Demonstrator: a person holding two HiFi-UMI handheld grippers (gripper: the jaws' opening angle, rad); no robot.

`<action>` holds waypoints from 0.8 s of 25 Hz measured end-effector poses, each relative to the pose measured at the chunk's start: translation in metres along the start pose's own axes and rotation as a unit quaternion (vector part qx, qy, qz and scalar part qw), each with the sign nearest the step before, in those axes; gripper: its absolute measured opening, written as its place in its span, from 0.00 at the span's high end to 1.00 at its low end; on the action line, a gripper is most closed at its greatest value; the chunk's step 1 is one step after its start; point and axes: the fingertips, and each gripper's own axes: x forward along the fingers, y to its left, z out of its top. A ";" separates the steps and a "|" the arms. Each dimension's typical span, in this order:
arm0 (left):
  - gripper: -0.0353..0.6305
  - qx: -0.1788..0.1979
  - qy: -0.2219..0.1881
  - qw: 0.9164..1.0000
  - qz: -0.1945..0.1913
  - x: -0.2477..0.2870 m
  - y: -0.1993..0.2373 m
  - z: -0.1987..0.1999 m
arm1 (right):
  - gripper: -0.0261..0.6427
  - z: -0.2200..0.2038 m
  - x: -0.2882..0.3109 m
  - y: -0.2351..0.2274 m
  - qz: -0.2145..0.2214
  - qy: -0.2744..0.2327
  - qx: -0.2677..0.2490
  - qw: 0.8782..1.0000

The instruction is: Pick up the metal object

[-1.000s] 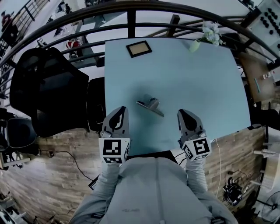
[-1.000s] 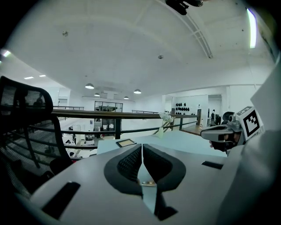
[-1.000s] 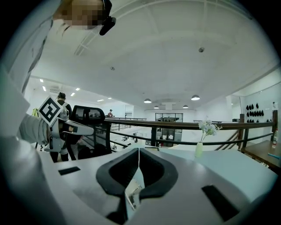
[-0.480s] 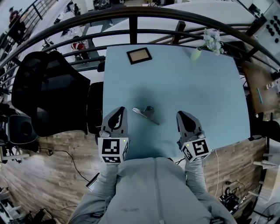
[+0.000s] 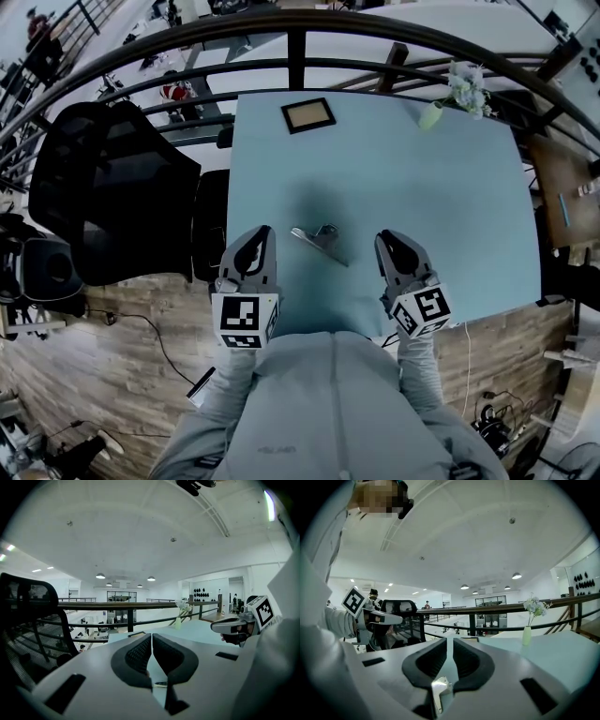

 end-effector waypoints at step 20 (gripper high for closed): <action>0.90 -0.019 0.021 1.000 -0.006 0.017 -0.003 -0.018 | 0.64 -0.031 0.050 0.012 0.100 0.049 0.024 0.993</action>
